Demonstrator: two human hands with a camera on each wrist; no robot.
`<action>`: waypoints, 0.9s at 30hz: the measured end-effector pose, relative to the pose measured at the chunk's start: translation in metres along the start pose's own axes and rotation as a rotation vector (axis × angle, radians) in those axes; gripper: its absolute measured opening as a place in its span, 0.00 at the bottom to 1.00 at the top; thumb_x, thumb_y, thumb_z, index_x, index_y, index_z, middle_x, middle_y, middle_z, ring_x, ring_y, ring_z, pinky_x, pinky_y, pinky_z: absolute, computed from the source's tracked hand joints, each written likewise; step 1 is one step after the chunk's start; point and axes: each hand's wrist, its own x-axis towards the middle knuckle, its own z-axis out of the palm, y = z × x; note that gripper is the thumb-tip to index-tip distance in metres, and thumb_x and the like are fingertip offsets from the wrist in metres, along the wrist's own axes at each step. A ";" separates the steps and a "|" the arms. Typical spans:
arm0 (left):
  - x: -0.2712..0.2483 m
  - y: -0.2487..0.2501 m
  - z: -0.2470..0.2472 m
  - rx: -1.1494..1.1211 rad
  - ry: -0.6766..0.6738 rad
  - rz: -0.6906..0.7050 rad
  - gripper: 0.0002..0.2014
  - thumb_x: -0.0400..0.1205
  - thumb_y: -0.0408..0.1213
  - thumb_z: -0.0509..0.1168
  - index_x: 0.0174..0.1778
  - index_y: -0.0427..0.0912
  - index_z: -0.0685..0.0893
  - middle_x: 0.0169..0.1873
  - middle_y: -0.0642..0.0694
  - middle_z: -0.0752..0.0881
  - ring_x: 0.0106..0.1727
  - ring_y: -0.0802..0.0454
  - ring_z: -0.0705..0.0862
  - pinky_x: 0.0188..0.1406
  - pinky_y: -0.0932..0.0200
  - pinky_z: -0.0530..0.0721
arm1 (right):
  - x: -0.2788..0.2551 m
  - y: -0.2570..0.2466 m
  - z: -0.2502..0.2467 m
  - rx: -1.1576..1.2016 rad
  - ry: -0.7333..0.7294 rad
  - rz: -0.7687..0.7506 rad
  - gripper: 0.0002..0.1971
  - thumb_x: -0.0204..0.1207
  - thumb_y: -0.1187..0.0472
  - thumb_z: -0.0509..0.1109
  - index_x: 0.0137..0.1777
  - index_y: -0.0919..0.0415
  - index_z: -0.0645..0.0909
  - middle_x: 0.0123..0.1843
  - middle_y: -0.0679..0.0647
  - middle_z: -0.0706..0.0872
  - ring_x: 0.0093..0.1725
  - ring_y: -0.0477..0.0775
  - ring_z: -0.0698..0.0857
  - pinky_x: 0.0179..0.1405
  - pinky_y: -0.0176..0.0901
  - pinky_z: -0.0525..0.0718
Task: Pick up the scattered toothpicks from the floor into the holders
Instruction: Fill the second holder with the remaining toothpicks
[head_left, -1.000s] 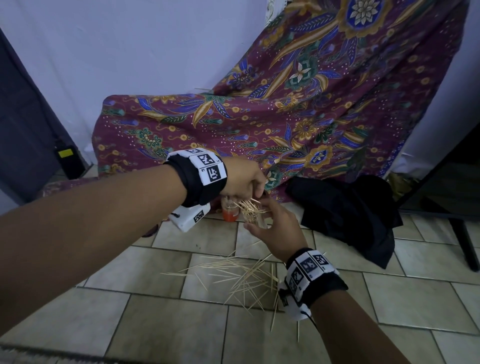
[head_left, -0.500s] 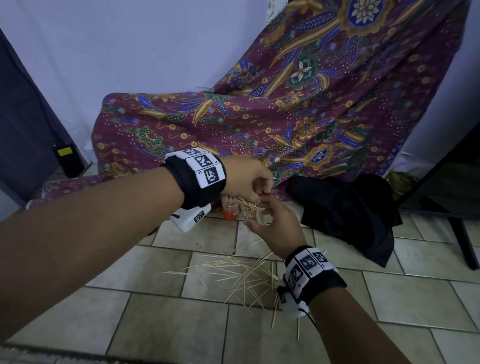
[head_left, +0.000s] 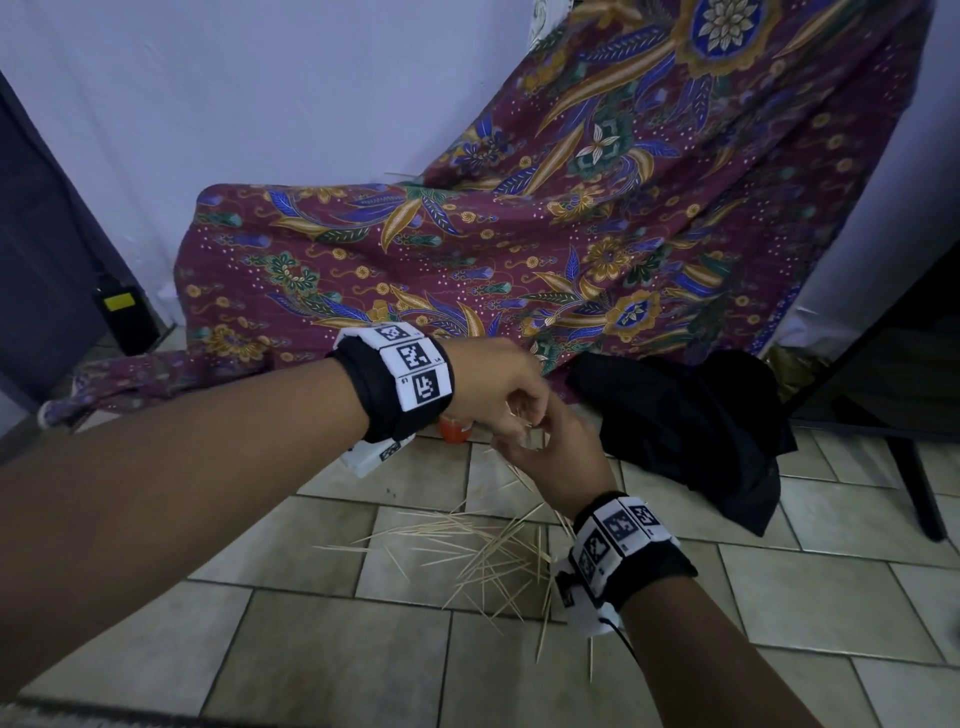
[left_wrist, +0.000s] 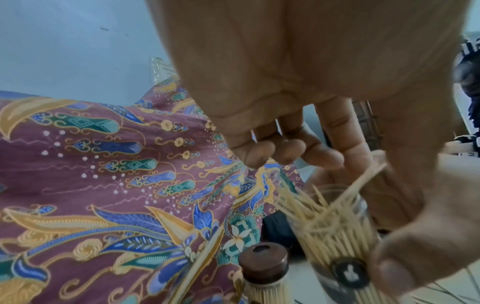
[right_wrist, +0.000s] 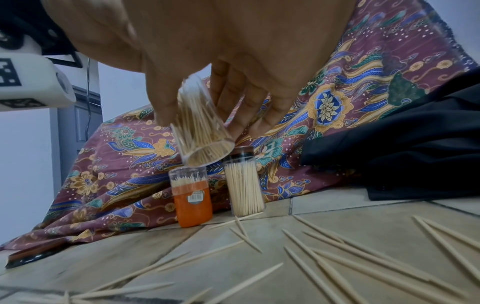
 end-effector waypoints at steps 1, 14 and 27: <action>0.001 0.000 0.002 0.010 0.012 0.005 0.08 0.76 0.45 0.73 0.49 0.49 0.89 0.44 0.51 0.84 0.45 0.57 0.79 0.45 0.58 0.80 | 0.000 -0.001 -0.001 -0.001 -0.001 0.001 0.21 0.68 0.48 0.80 0.59 0.47 0.80 0.52 0.39 0.86 0.51 0.42 0.84 0.50 0.43 0.82; -0.015 -0.023 0.012 -0.278 0.267 -0.170 0.07 0.78 0.44 0.72 0.50 0.51 0.92 0.44 0.57 0.80 0.40 0.68 0.76 0.41 0.68 0.73 | -0.003 -0.004 -0.010 0.026 0.025 0.078 0.22 0.68 0.54 0.82 0.59 0.45 0.78 0.54 0.42 0.88 0.53 0.40 0.84 0.55 0.45 0.84; -0.040 -0.016 0.029 -0.080 -0.005 -0.177 0.37 0.85 0.61 0.49 0.85 0.55 0.36 0.84 0.60 0.42 0.82 0.64 0.47 0.79 0.60 0.50 | 0.002 -0.005 -0.009 0.036 0.066 0.074 0.23 0.67 0.50 0.81 0.60 0.45 0.77 0.53 0.42 0.87 0.56 0.46 0.85 0.58 0.55 0.85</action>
